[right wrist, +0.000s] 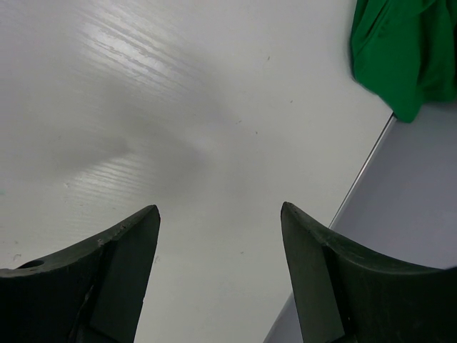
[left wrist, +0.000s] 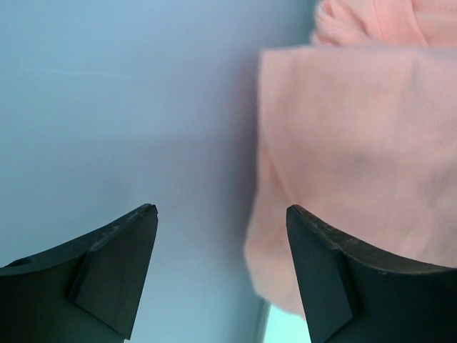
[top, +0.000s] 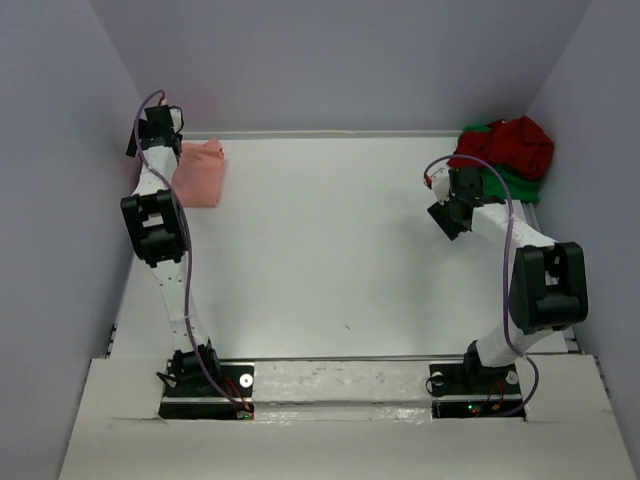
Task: Fold and stack the t-shirts
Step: Put the neatly folded tshirt into the corner of the board with the left arm
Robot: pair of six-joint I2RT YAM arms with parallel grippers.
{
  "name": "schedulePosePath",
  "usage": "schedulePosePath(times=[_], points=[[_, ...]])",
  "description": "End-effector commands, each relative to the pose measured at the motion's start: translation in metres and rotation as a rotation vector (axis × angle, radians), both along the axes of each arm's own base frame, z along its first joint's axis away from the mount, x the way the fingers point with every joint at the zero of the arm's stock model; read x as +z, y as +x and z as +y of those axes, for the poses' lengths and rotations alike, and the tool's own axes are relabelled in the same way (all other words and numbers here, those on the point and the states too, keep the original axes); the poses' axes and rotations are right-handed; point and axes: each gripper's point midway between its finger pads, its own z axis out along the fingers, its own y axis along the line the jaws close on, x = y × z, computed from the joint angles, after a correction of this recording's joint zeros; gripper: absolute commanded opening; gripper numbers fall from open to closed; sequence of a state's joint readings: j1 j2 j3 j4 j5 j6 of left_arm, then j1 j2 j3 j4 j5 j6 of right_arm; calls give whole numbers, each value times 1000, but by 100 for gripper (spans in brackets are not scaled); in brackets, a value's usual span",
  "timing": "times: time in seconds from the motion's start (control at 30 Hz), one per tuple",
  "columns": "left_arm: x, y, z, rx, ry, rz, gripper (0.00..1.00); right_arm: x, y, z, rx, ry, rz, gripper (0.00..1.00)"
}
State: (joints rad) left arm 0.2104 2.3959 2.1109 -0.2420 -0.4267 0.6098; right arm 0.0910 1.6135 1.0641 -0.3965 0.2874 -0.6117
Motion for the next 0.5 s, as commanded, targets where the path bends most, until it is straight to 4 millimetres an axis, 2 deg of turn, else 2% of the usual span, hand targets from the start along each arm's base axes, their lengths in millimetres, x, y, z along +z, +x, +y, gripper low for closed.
schedulePosePath(times=[0.0, 0.03, 0.07, 0.1, 0.13, 0.17, 0.2, 0.23, 0.27, 0.3, 0.33, 0.37, 0.43, 0.47], points=[[157, -13, -8, 19, -20, -299, 86, 18, 2, 5, 5, 31, -51, 74], [165, -16, -13, 4, -59, -322, 86, 22, 2, 5, 8, 34, -63, 74], [178, -19, -29, -51, -162, -355, 87, 22, 1, 5, 16, 32, -61, 74], [185, -26, -32, -35, -188, -367, 87, 24, 1, 6, 20, 31, -66, 74], [189, -26, -48, -118, -287, -377, 88, 26, 0, 5, 22, 30, -69, 74], [205, -36, -63, -174, -355, -395, 89, 30, 0, 6, 22, 36, -78, 73], [201, -47, -78, -223, -445, -368, 89, 31, 0, 9, 22, 54, -80, 73], [223, -64, -104, -343, -569, -403, 89, 38, -2, 13, 21, 78, -63, 73], [224, -74, -117, -400, -626, -392, 88, 43, -2, 19, 28, 117, -58, 72], [219, -97, -138, -464, -699, -378, 88, 55, -1, 32, 36, 196, -61, 72], [210, -109, -147, -485, -721, -362, 88, 61, -3, 39, 40, 235, -53, 72], [168, -123, -156, -480, -773, -300, 88, 66, -7, 54, 64, 315, -32, 74], [148, -147, -171, -510, -801, -291, 88, 79, -16, 69, 93, 395, -2, 85], [162, -168, -176, -536, -761, -341, 88, 81, -24, 73, 82, 427, 12, 86]])
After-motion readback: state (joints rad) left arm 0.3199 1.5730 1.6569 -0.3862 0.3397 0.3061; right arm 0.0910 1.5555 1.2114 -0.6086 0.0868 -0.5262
